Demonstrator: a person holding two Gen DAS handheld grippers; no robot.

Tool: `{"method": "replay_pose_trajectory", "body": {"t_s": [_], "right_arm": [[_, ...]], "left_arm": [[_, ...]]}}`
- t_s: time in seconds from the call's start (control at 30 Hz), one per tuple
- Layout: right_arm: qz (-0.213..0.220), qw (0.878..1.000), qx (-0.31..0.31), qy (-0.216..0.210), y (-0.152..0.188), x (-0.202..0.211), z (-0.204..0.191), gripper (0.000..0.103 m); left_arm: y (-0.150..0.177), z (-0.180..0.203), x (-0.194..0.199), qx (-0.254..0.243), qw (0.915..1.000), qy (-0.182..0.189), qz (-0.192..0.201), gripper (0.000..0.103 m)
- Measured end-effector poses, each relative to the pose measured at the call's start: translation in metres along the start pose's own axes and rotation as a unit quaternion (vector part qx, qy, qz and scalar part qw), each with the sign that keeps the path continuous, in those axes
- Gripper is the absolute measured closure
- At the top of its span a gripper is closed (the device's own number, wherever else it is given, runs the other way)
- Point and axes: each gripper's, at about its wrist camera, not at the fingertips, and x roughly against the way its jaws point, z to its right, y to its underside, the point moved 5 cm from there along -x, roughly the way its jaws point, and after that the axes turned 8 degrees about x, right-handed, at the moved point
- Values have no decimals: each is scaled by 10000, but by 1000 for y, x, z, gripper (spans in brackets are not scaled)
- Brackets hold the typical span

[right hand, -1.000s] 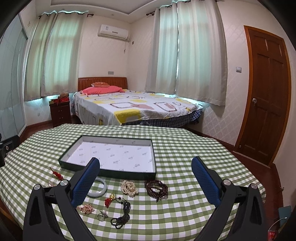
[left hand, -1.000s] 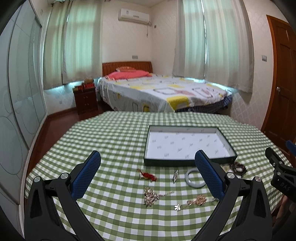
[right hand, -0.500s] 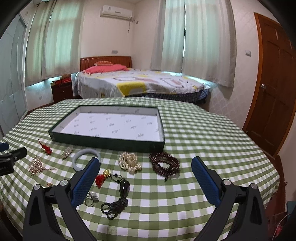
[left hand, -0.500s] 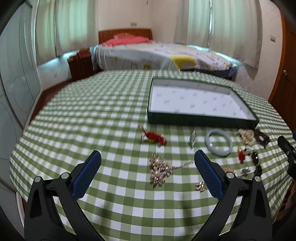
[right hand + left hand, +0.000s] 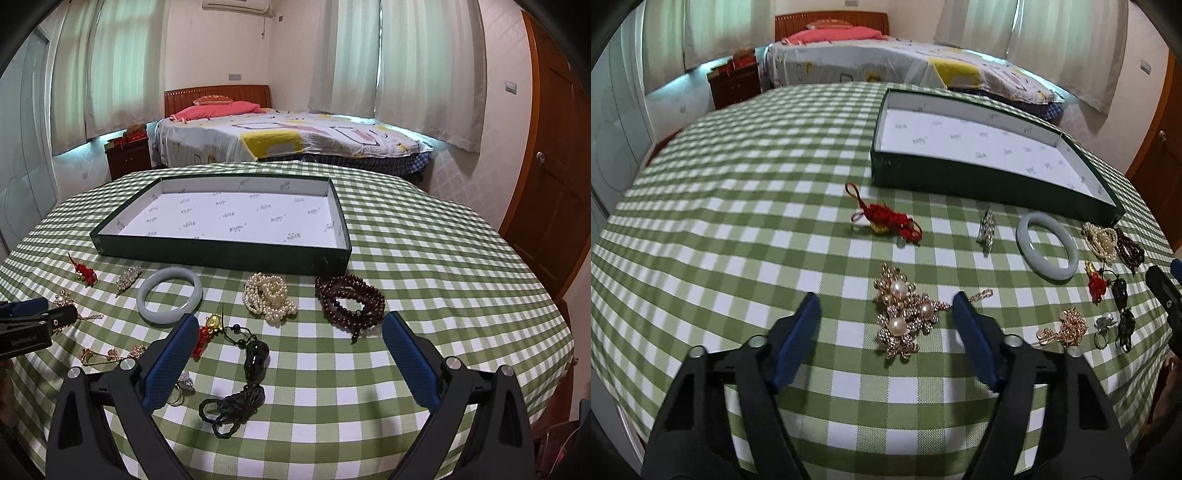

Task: Organize jewelry
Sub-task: 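Close the left tool on the gold pearl brooch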

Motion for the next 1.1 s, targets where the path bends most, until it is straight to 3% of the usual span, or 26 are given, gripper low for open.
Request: {"method": "replay_pose_trajectory", "body": {"t_s": [0.1, 0.37, 0.6, 1.1], "right_arm": [[-37, 10000, -24, -19, 1, -1, 1, 6], [-95, 9999, -82, -43, 3, -5, 3, 6], [-115, 9999, -41, -75, 4, -4, -1, 6], [-478, 9977, -83, -473, 16, -12, -14, 7]], "left_arm": [[0, 0, -1, -15, 10000, -22, 9, 38], [2, 3, 4, 79, 9994, 338, -15, 74], [4, 5, 6, 62, 9989, 454, -25, 75], [-7, 2, 26, 47, 9991, 289, 320, 75]]}}
